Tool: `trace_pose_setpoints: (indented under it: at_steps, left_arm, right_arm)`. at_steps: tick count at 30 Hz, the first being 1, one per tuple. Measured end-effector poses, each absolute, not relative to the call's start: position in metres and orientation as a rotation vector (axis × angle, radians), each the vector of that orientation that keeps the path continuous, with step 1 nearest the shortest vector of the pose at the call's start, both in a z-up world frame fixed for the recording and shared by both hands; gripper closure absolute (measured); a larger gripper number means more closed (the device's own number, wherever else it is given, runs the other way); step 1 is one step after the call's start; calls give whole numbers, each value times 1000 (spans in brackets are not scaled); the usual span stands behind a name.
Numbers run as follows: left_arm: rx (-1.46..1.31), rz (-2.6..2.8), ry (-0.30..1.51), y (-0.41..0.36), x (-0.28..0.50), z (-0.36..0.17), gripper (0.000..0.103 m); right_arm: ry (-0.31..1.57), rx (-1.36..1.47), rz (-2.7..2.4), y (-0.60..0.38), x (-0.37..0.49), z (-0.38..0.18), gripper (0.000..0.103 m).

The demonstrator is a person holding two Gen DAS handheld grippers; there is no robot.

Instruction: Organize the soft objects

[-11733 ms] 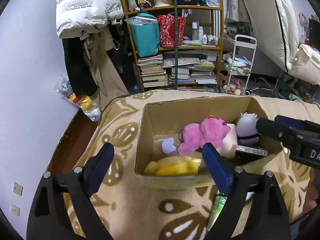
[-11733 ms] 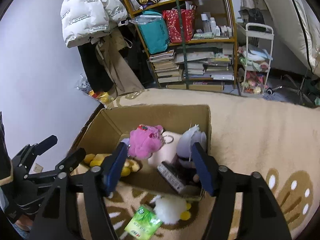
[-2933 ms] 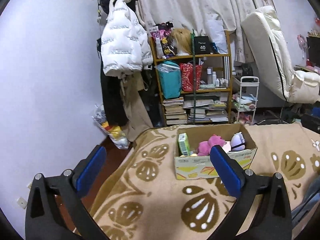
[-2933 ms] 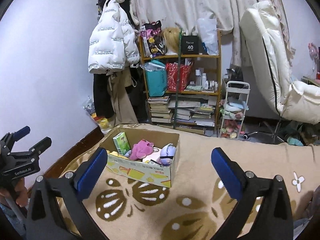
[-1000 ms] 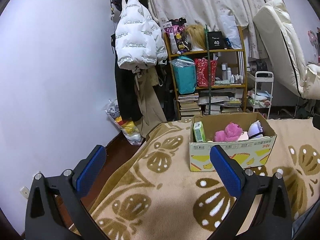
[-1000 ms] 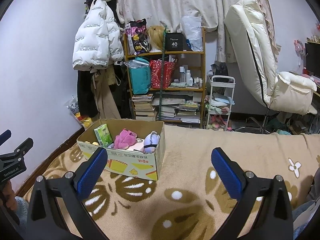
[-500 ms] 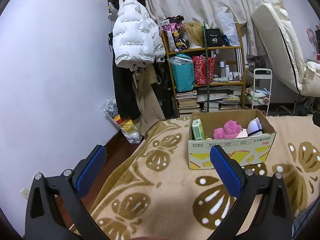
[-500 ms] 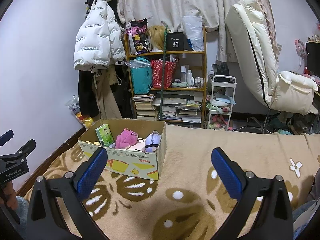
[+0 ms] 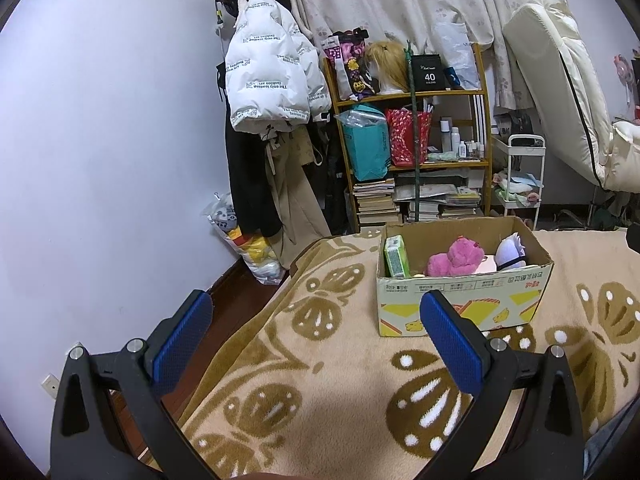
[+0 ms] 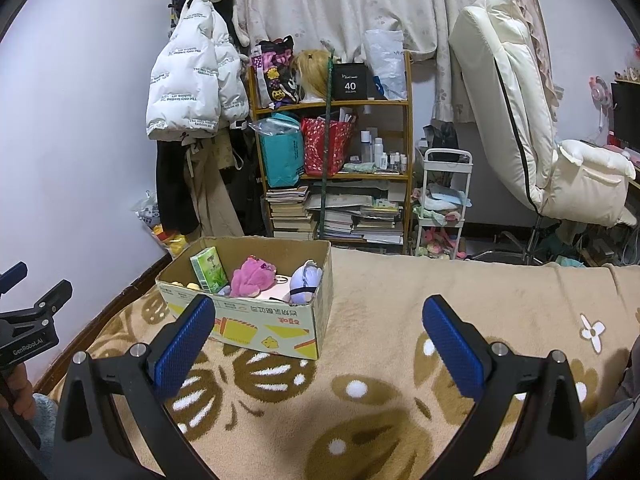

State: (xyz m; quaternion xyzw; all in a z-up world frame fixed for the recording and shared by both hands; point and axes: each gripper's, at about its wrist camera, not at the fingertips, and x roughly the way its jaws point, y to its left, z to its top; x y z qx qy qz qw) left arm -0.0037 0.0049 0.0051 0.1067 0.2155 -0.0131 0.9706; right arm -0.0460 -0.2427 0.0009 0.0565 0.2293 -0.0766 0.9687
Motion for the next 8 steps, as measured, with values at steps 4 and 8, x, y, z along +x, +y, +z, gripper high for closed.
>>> trace_pose_setpoints:
  at_steps: [4, 8]
  left_arm:
    - [219, -24, 438, 4, -4, 5, 1]
    - [218, -20, 440, 2, -4, 5, 1]
  right_arm:
    - [466, 114, -151, -243, -46, 0, 0]
    - [471, 112, -150, -239, -47, -2, 0]
